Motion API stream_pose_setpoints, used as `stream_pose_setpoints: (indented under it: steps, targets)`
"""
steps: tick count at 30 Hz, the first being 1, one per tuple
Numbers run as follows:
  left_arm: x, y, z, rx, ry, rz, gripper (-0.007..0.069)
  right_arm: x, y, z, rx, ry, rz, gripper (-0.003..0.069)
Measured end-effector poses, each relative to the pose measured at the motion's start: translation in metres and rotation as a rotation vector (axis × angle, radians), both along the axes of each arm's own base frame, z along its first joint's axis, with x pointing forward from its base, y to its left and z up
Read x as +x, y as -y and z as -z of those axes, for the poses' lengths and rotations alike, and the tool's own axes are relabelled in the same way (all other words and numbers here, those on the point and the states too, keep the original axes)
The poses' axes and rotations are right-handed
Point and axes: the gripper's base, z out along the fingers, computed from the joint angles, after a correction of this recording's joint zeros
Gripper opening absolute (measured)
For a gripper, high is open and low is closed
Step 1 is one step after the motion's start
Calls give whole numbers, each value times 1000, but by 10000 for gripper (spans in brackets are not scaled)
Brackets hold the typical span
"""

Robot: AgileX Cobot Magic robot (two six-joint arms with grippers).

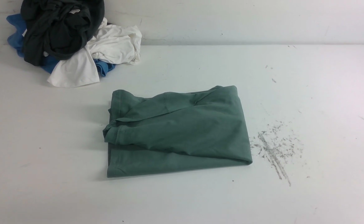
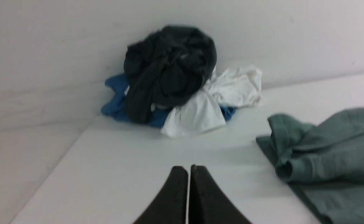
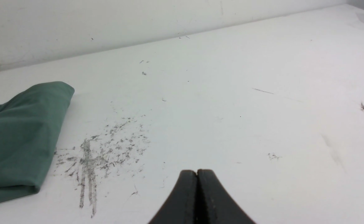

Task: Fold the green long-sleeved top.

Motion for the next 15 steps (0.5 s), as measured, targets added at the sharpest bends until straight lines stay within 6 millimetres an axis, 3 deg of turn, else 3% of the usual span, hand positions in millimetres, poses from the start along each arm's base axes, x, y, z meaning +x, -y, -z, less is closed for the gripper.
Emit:
stream_pose_setpoints:
  steps: [10, 15]
  targets:
    - [-2, -1, 29, -96, -236, -25, -3, 0, 0, 0, 1, 0, 0, -15]
    - [-3, -1, 31, -105, -259, -23, -3, 0, 0, 0, 2, 0, 0, -15]
